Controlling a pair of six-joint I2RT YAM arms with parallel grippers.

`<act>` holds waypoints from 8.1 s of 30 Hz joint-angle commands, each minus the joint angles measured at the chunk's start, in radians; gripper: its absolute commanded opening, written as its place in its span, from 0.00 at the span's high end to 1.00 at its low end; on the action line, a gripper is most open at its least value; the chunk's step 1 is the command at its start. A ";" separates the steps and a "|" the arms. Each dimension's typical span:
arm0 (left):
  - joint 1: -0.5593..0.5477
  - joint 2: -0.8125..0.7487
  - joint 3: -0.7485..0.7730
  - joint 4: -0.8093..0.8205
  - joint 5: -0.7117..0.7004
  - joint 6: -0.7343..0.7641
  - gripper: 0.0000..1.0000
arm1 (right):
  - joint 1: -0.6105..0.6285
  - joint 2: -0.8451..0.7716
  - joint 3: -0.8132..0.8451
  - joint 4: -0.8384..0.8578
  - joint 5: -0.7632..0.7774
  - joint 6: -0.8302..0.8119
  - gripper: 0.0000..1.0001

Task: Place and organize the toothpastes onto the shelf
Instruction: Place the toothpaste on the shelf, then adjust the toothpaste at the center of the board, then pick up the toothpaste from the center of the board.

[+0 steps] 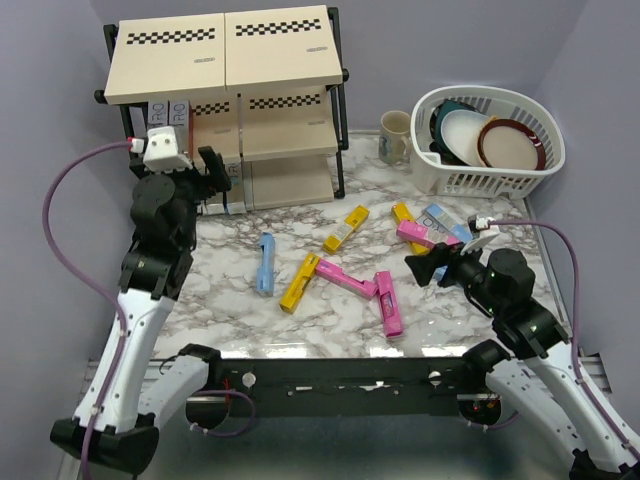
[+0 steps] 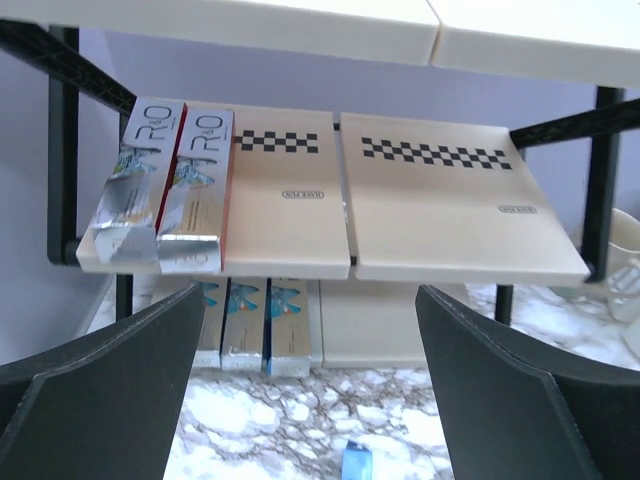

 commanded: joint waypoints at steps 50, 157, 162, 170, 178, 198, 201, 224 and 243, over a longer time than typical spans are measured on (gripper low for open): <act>-0.143 -0.736 -0.511 -0.168 0.088 -0.088 0.01 | -0.339 1.024 0.365 -0.212 -0.089 -0.211 0.00; -0.142 -0.655 -0.522 -0.165 0.122 -0.082 0.01 | -0.423 1.418 0.650 -0.255 -0.069 -0.260 0.31; -0.142 -0.651 -0.521 -0.168 0.125 -0.082 0.01 | -0.419 1.413 0.637 -0.284 -0.066 -0.272 0.32; -0.142 -0.628 -0.522 -0.169 0.140 -0.085 0.01 | -0.410 1.410 0.644 -0.298 -0.077 -0.248 0.41; -0.142 -0.543 -0.481 -0.168 0.250 -0.105 0.01 | -0.410 1.301 0.601 -0.261 -0.045 -0.173 0.49; -0.791 -0.108 -0.433 0.272 -0.128 -0.262 0.01 | -0.411 0.984 0.549 -0.339 -0.095 -0.030 0.48; -0.890 0.032 -0.389 0.360 -0.202 -0.217 0.01 | -0.410 0.958 0.534 -0.347 -0.111 -0.019 0.48; -1.297 0.952 0.219 0.440 -0.713 0.019 0.01 | -0.411 0.852 0.445 -0.345 -0.215 0.001 0.47; -1.272 1.245 0.524 0.144 -0.918 -0.019 0.01 | -0.410 0.824 0.428 -0.331 -0.289 0.010 0.47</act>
